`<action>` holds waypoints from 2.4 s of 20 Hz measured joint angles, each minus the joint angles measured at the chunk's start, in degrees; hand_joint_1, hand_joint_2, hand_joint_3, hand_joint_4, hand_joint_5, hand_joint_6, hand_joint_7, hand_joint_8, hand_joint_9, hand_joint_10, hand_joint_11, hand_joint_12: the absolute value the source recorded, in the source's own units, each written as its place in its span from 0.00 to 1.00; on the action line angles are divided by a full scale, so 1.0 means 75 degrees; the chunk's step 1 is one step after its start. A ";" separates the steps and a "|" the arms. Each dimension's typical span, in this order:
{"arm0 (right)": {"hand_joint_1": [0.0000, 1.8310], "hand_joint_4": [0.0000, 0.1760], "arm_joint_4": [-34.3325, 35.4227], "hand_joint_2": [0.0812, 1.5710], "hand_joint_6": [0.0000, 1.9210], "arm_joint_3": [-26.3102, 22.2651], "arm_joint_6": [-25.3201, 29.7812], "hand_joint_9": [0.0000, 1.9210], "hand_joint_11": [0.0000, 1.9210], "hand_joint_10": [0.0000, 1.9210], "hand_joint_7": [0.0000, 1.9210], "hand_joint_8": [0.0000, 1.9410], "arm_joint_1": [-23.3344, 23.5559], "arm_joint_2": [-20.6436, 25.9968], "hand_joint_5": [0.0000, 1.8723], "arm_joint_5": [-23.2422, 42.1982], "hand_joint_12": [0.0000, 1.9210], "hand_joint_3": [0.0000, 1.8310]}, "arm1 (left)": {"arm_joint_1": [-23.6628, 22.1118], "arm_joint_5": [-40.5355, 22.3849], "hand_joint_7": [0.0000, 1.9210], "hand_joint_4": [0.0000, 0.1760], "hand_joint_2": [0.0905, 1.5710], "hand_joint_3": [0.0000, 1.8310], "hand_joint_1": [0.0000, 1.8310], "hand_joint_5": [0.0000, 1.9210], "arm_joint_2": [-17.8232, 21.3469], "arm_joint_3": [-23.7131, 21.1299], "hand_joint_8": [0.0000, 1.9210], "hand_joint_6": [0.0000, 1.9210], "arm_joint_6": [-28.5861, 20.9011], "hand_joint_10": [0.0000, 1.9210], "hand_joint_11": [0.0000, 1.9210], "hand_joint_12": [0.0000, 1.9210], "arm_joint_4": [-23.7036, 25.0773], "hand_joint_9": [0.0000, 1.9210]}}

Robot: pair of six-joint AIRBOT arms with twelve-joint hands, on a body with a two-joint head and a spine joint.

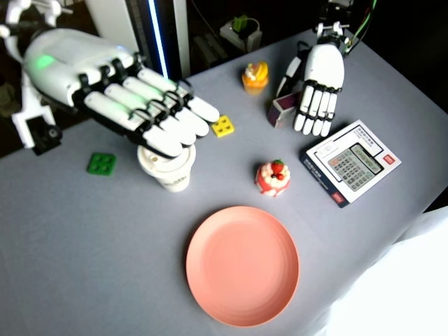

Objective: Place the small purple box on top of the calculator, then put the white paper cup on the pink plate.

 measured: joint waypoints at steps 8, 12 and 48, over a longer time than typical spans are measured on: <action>0.18 0.01 0.0029 0.77 0.00 0.0000 0.0082 0.00 0.00 0.00 0.00 0.00 -0.0009 0.0000 0.00 0.0052 0.00 0.01 | 0.0012 -0.0938 0.41 0.00 0.77 0.00 0.66 0.41 0.0268 -0.0070 0.82 0.55 -0.0009 0.99 0.52 1.00 -0.0312 0.47; 0.18 0.20 0.0102 0.78 0.00 0.0000 0.0093 0.00 0.00 0.00 0.00 0.00 -0.0009 0.0000 0.00 0.0184 0.00 0.01 | -0.0274 -0.1472 0.42 0.00 0.77 0.00 0.66 0.40 0.0341 0.0172 0.80 0.56 0.0067 0.91 0.48 1.00 -0.0839 0.45; 0.28 0.10 -0.0516 0.65 0.00 0.0510 0.2661 0.00 0.00 0.00 0.00 0.00 -0.0816 0.0009 0.00 0.0493 0.00 0.00 | -0.1667 -0.1655 0.00 0.85 0.67 0.01 0.37 0.00 -0.0358 0.1244 0.00 0.00 0.0221 0.00 0.00 0.00 -0.1935 0.00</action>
